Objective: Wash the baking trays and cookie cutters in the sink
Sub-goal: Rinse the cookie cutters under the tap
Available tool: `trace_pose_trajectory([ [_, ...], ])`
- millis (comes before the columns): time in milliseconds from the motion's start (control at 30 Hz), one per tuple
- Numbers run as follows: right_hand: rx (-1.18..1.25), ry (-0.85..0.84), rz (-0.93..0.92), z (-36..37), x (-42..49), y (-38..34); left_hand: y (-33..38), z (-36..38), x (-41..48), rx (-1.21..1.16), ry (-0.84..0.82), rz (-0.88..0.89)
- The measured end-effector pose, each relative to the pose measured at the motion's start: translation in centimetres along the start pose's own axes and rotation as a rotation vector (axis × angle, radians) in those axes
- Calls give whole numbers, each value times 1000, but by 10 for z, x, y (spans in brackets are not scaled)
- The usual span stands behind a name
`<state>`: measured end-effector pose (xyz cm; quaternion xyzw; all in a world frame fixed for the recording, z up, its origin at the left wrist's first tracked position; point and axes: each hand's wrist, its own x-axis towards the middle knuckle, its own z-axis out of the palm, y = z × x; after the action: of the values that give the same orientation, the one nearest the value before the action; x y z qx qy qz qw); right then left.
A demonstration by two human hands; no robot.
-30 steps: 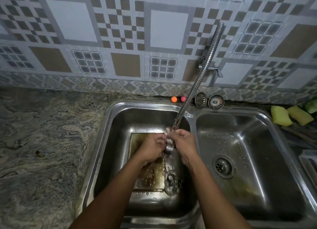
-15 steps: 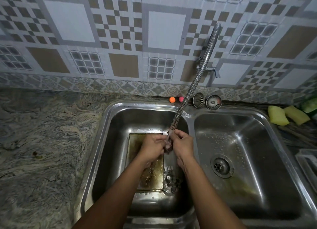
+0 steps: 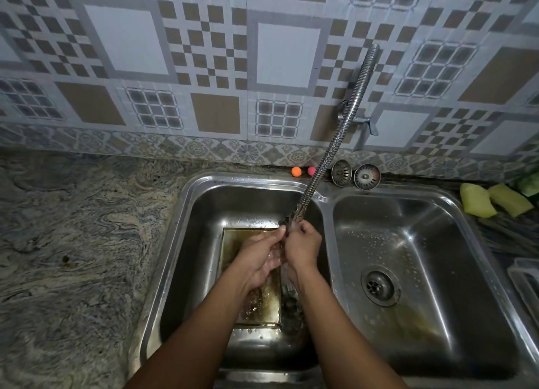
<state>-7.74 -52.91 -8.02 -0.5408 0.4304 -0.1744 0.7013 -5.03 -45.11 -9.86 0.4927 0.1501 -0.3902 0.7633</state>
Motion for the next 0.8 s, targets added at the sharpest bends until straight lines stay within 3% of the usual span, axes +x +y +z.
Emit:
trace_pose_trajectory([
  [100,-5,9,10,-3,5,3,1,5,1,253,77,72],
  [233,123,-63,75,-3,3,-2,4,14,4,81,145,159],
  [300,277,-94,159,-3,-1,-4,5,18,5,141,243,265],
  [433,458,54,320,-1,2,2,-1,27,-1,245,306,400],
  [500,386,94,310,0,6,2,-6,24,1,273,310,392],
  [667,350,78,207,-16,20,-6,-5,29,4,141,142,218],
  [800,493,30,268,-32,22,-7,-7,44,9,188,254,235],
])
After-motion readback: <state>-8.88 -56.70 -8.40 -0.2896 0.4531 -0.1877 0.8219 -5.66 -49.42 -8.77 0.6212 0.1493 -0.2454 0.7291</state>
